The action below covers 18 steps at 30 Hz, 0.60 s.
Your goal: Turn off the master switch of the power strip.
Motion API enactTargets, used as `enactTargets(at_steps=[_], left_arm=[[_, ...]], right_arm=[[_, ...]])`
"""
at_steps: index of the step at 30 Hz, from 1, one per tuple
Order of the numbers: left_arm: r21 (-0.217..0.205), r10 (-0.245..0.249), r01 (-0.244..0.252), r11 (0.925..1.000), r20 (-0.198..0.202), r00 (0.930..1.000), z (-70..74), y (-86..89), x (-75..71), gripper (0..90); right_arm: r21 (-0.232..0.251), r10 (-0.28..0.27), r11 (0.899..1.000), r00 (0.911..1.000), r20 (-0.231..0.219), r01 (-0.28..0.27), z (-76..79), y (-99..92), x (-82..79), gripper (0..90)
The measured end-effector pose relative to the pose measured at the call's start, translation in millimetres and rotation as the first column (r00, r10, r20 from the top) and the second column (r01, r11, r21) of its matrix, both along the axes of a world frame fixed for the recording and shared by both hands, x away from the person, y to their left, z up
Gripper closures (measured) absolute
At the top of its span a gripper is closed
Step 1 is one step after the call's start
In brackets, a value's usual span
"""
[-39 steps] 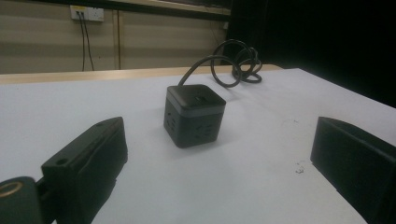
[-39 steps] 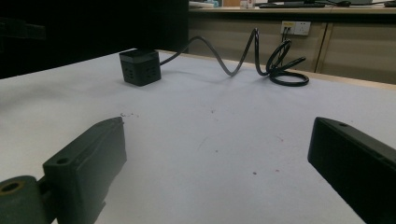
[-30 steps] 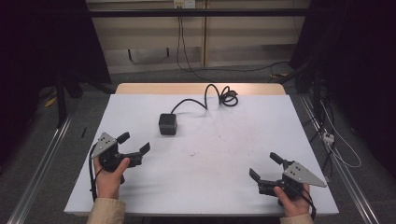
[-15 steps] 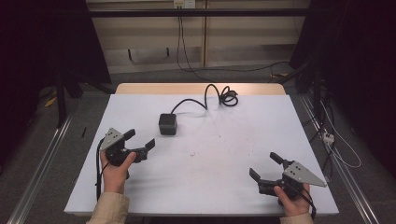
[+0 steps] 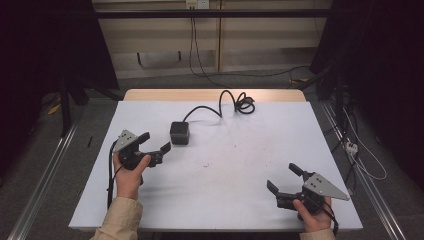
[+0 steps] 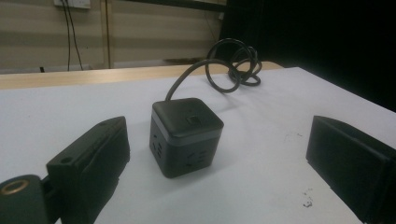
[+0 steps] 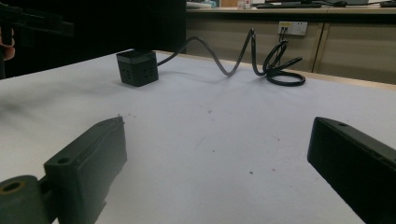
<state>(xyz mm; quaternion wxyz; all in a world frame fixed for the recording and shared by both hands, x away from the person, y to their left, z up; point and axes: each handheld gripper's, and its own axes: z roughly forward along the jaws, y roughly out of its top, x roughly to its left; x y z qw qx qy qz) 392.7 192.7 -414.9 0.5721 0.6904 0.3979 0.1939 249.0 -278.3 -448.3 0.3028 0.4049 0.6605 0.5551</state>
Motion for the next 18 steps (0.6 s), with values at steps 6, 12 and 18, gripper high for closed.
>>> enactTargets(at_steps=[6, 12, 18], left_arm=[[0.015, 0.002, -0.002, 0.9999, -0.010, 0.9999, -2.0, -4.2, 6.8, 5.9], [-0.013, -0.012, 0.012, 0.9998, -0.020, 0.9997, -3.5, -9.9, 13.2, 6.1], [-0.013, -0.001, 0.001, 0.9999, -0.019, 0.9998, -2.6, -10.0, 18.5, 6.2]], right_arm=[[0.001, 0.000, 1.000, 1.0000, 0.000, 0.000, 0.0, -0.4, 0.0, 4.1], [0.006, -0.010, 1.000, 0.9999, -0.002, 0.011, -0.3, -2.6, 0.5, 4.1], [0.009, -0.016, 1.000, 0.9999, -0.004, 0.016, -0.6, -4.0, 0.5, 4.2]])
